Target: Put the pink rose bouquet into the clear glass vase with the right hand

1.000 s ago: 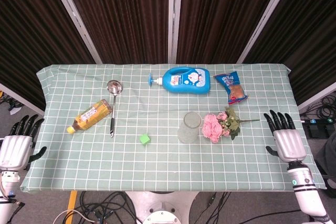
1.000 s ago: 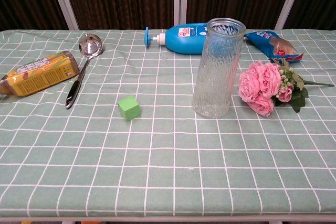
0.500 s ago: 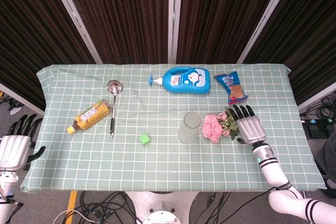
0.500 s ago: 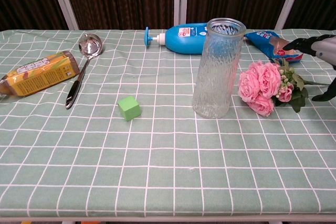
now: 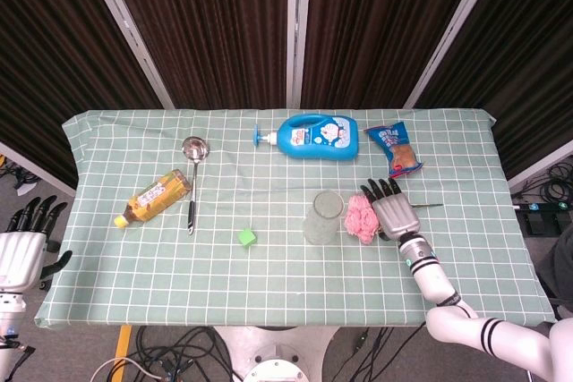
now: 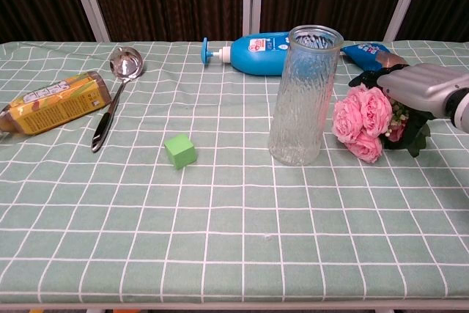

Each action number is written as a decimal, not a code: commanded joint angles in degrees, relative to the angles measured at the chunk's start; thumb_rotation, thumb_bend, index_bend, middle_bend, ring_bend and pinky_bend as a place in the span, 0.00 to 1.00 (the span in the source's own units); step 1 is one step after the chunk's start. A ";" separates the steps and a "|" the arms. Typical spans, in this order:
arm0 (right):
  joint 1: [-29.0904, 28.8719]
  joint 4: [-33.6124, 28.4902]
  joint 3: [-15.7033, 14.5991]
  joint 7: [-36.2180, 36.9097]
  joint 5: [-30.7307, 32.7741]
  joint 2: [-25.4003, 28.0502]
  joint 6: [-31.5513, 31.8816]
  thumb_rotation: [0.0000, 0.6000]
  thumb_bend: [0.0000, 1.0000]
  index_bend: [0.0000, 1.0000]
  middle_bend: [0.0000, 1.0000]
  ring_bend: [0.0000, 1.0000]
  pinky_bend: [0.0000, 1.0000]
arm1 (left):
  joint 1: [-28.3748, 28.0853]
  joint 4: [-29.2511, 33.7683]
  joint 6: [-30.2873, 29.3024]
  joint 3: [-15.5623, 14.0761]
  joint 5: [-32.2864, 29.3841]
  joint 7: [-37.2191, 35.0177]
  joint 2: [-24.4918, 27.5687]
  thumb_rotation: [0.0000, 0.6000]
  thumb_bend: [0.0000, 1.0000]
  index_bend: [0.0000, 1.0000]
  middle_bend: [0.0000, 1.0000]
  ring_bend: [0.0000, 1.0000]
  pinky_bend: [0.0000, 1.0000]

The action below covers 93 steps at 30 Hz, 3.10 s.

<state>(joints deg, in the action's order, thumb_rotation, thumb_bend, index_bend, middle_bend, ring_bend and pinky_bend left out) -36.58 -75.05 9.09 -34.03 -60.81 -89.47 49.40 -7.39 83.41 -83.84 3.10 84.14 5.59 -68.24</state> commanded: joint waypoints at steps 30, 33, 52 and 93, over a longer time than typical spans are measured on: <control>-1.16 7.51 -1.36 7.39 -4.59 -4.38 4.61 1.00 0.19 0.54 0.52 0.14 0.00 | 0.46 -0.26 0.13 -0.21 -0.05 -1.25 0.62 1.00 0.21 0.14 0.08 0.04 0.18; -0.82 6.64 -1.06 8.41 -5.47 -3.36 5.82 1.00 0.20 0.58 0.56 0.15 0.00 | 0.41 -0.12 0.27 -0.20 -0.08 -1.12 0.67 1.00 0.21 0.14 0.08 0.04 0.18; 3.09 -28.10 11.06 16.67 -10.50 22.30 20.64 1.00 0.21 0.60 0.57 0.17 0.00 | -0.30 0.90 1.10 -0.12 0.09 0.44 0.38 1.00 0.21 0.14 0.08 0.04 0.18; -1.67 -36.46 16.85 53.40 -6.37 13.42 18.56 1.00 0.21 0.60 0.59 0.18 0.00 | -0.41 1.27 1.68 -0.13 -0.94 1.66 0.53 1.00 0.21 0.14 0.08 0.04 0.18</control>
<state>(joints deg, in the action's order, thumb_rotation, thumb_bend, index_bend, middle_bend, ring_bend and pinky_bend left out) -38.16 -112.81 26.63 17.80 -66.19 -75.42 68.78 -7.82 84.72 -82.13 2.98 83.20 7.28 -67.71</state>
